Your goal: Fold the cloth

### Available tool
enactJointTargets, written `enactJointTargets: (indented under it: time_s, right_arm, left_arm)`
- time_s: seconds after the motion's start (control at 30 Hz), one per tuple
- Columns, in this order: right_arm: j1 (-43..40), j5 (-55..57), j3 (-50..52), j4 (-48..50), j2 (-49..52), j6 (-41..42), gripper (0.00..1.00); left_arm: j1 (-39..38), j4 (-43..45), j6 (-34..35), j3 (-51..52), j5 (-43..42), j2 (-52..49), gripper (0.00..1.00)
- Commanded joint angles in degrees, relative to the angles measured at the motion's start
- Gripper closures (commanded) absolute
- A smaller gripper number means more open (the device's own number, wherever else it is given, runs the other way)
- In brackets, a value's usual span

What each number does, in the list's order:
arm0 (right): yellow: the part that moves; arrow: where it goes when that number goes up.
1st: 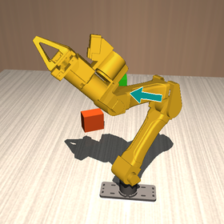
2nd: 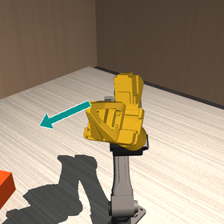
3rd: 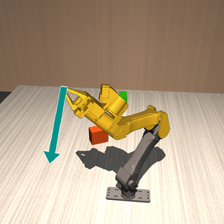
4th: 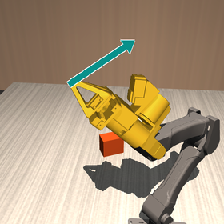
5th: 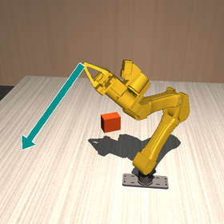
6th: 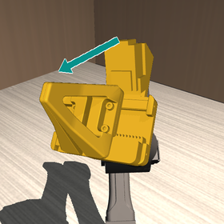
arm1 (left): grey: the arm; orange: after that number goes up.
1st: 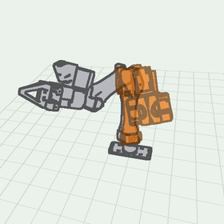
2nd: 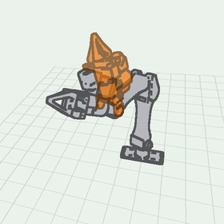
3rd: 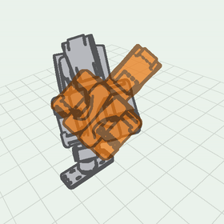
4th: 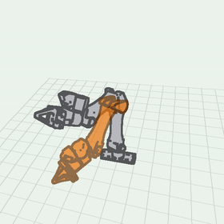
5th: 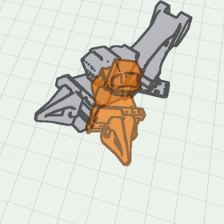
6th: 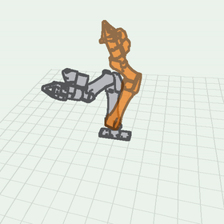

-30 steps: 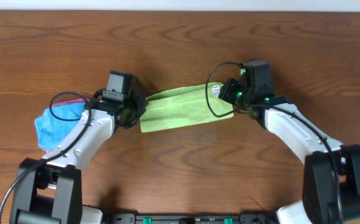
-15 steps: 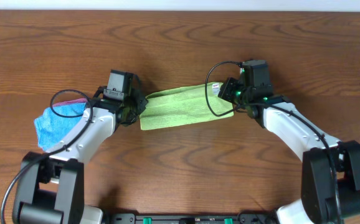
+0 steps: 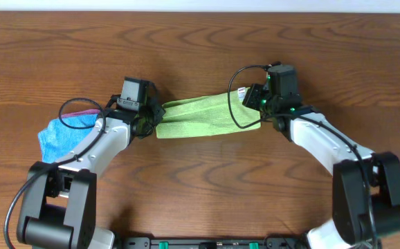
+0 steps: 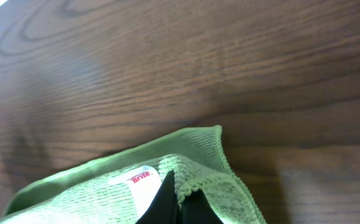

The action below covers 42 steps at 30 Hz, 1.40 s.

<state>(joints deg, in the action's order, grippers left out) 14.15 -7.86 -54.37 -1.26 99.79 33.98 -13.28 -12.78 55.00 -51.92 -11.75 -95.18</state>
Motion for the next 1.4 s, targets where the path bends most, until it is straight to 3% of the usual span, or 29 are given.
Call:
enactJointTargets:
  time_s: [0.0,0.5,0.6,0.7,0.83,0.93,1.07,1.27,1.37]
  right_arm:
    - [-0.2,2.6,-1.2,1.1,2.8,-1.0,0.99]
    - [-0.2,2.5,-1.2,5.8,6.0,-0.8,0.99]
    - [-0.2,2.8,-1.2,5.8,6.0,-0.8,0.90]
    - [-0.2,2.8,-1.2,5.8,6.0,-0.8,0.80]
    - [-0.2,2.7,-1.2,5.7,6.0,-0.8,0.79]
    - [-0.2,2.4,-1.2,4.9,6.0,-0.8,0.75]
    - [-0.2,1.4,-1.2,3.7,5.9,-0.8,0.61]
    - [-0.2,0.3,-1.2,-0.4,2.7,-0.6,0.50]
    - [-0.3,0.4,-1.2,-3.3,-1.4,-0.6,0.36]
  left_arm:
    - [0.5,-0.2,-1.3,-1.6,2.4,-0.4,0.94]
    - [0.5,-0.3,-2.4,-1.6,4.4,-0.4,0.94]
    - [0.5,-0.4,-2.4,-1.6,4.7,-0.4,0.94]
    - [0.5,-0.4,-2.8,-1.6,4.9,-0.4,0.82]
    - [0.5,-0.4,-3.4,-1.6,4.9,-0.4,0.72]
    - [0.5,-0.6,-3.8,-1.6,4.9,-0.4,0.55]
    - [0.6,-0.7,-3.8,-1.6,4.8,-0.4,0.38]
    - [1.7,-0.7,-5.0,-1.6,3.2,0.2,0.26]
    - [2.8,-0.8,-7.1,-1.6,1.9,1.6,0.21]
